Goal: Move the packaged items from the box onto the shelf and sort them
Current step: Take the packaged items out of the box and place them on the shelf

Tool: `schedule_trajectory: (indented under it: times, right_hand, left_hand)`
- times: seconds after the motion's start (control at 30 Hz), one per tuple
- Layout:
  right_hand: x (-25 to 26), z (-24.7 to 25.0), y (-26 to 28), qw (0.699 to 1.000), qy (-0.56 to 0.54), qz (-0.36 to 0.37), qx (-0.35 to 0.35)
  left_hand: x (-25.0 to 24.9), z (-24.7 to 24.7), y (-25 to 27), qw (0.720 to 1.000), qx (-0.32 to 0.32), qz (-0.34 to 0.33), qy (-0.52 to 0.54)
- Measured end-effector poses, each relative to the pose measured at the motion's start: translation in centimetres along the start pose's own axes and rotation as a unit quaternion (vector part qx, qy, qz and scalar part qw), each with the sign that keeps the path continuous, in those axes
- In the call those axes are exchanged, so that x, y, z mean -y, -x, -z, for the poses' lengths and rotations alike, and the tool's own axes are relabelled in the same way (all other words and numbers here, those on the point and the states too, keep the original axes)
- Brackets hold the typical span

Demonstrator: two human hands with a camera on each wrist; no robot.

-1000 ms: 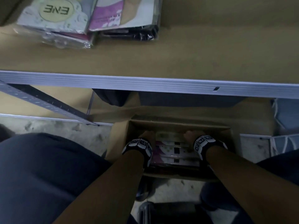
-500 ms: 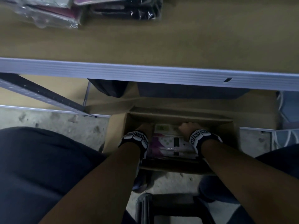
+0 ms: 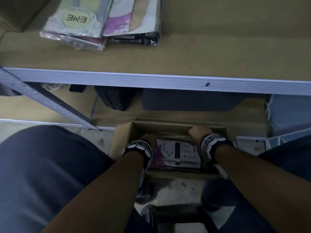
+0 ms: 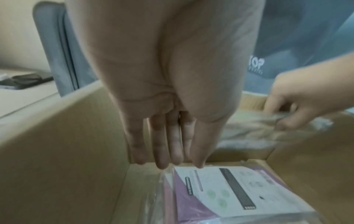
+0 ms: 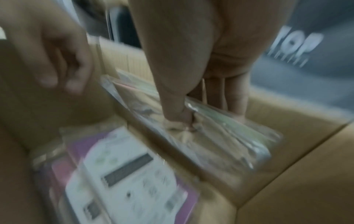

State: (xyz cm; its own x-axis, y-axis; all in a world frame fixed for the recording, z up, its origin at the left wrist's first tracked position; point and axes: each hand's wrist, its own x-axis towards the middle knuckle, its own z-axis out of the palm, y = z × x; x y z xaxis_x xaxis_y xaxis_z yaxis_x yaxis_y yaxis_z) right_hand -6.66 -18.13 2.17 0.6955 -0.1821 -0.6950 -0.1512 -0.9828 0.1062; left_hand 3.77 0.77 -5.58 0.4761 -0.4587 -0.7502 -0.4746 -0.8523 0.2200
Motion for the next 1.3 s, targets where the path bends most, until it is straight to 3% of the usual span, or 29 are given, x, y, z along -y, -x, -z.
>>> schedule_trajectory:
  times: [0.07,0.17,0.23,0.33,0.4,0.47,0.6,0.7,0.77,0.87,1.03,1.23,1.3]
  right_hand:
    - [-0.4,0.9,1.3,1.0,-0.015,-0.012,-0.007]
    - [-1.0,2.3,3.5,0.999,-0.037,-0.016,-0.031]
    - [-1.5,3.1,5.2,0.996,-0.054,-0.028,-0.064]
    - [-2.5,4.3,8.1,0.991,-0.072,-0.041,-0.107]
    - [-3.4,4.9,10.5,0.986,-0.096,-0.051,-0.129]
    - [-4.4,5.4,12.7,0.98,-0.117,-0.064,-0.147]
    - [-6.2,6.0,17.1,0.967,-0.162,-0.09,-0.175]
    - [-7.6,6.0,20.2,0.952,-0.207,-0.106,-0.197]
    - [-8.4,5.8,21.7,0.94,-0.236,-0.121,-0.215]
    - [-9.0,5.4,22.2,0.923,-0.251,-0.133,-0.259]
    - [-8.7,5.1,21.0,0.928,-0.251,-0.089,-0.259]
    - [-9.1,5.5,19.6,0.939,-0.227,-0.069,-0.247]
    - [-9.3,5.6,19.6,0.938,-0.222,-0.064,-0.256]
  left_hand:
    - [-0.7,0.2,0.6,1.0,-0.013,-0.007,0.011]
    - [-2.2,0.4,1.9,0.999,0.042,0.009,-0.008]
    - [-2.3,-0.2,1.9,0.999,0.045,0.017,-0.017]
    - [-2.0,-1.6,0.2,0.996,0.053,0.008,-0.071]
    - [-2.1,-2.5,-1.7,0.995,0.026,-0.007,-0.095]
    - [-4.6,-1.0,2.6,0.993,0.021,-0.029,-0.113]
    - [-7.4,-1.3,2.9,0.99,0.026,-0.038,-0.133]
    - [-8.7,-2.2,1.7,0.989,0.041,-0.046,-0.134]
    - [-8.3,-3.5,-2.5,0.984,0.059,-0.054,-0.158]
    - [-6.0,-7.1,-11.7,0.973,0.099,-0.036,-0.205]
    - [-8.9,-5.9,-7.4,0.955,0.08,-0.078,-0.274]
    - [-8.3,-8.5,-15.4,0.909,0.135,-0.123,-0.376]
    - [-10.1,-6.3,-10.8,0.903,0.151,-0.112,-0.386]
